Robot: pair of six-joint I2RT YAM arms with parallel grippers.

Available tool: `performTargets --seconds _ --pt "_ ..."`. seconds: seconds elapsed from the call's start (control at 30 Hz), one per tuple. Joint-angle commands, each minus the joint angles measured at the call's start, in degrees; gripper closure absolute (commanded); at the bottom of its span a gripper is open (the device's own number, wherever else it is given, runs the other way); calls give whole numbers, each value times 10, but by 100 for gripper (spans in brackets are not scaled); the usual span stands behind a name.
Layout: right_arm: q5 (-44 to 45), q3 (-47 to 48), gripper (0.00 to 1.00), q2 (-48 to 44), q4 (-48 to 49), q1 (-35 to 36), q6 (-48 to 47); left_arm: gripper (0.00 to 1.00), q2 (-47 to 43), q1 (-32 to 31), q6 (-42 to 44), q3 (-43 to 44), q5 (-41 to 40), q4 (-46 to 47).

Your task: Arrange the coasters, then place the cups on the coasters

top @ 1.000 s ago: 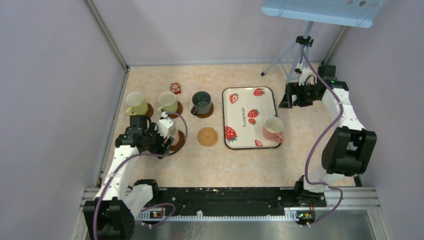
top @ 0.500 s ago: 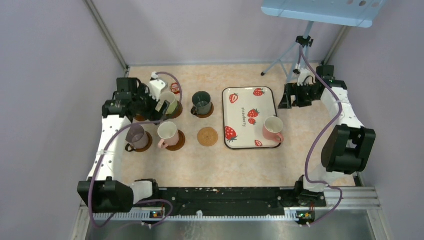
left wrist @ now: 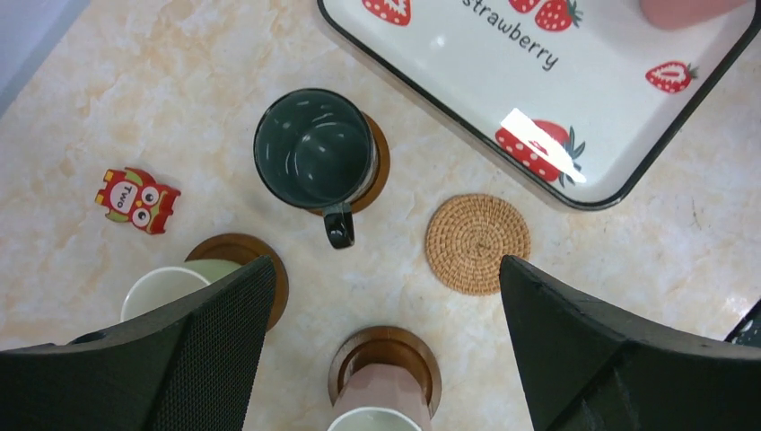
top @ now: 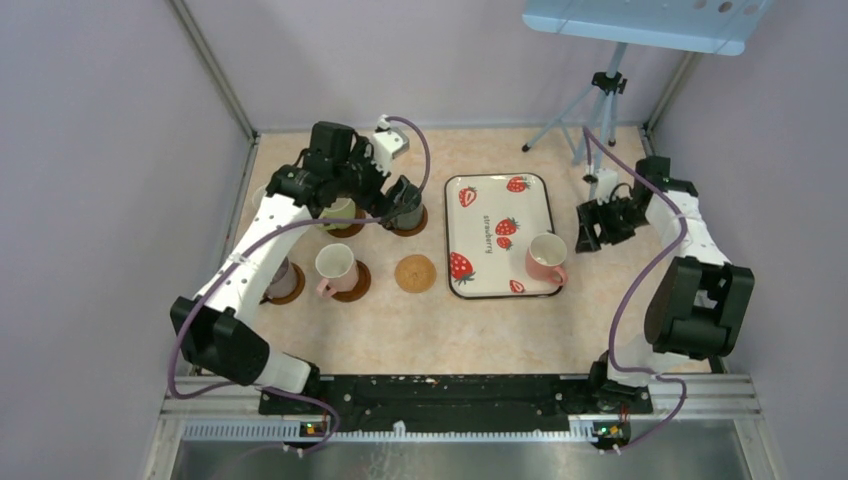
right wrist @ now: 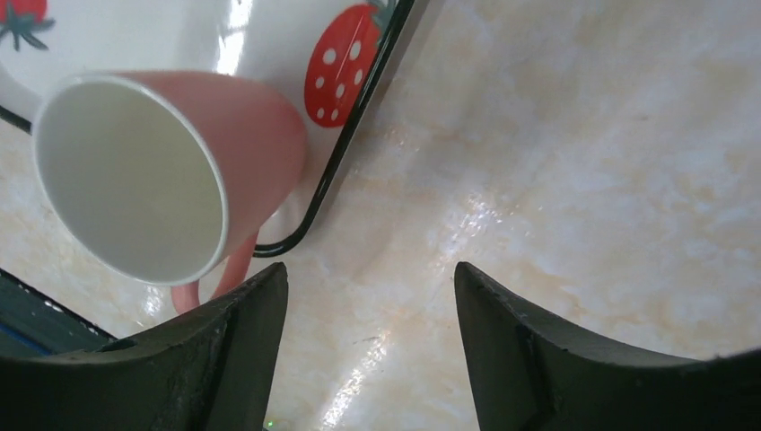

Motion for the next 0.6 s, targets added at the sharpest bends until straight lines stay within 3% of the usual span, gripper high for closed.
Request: performTargets --seconds 0.0,0.3,0.43,0.57 --pt "15 -61 33 -48 10 0 -72 1 8 -11 -57 -3 19 78" --pt "26 -148 35 -83 41 38 -120 1 9 -19 -98 -30 19 116" --pt "37 -169 30 -99 67 77 -106 1 3 -19 -120 -41 23 122" --pt "44 -170 19 -107 88 96 -63 1 -4 -20 -134 -58 27 131"
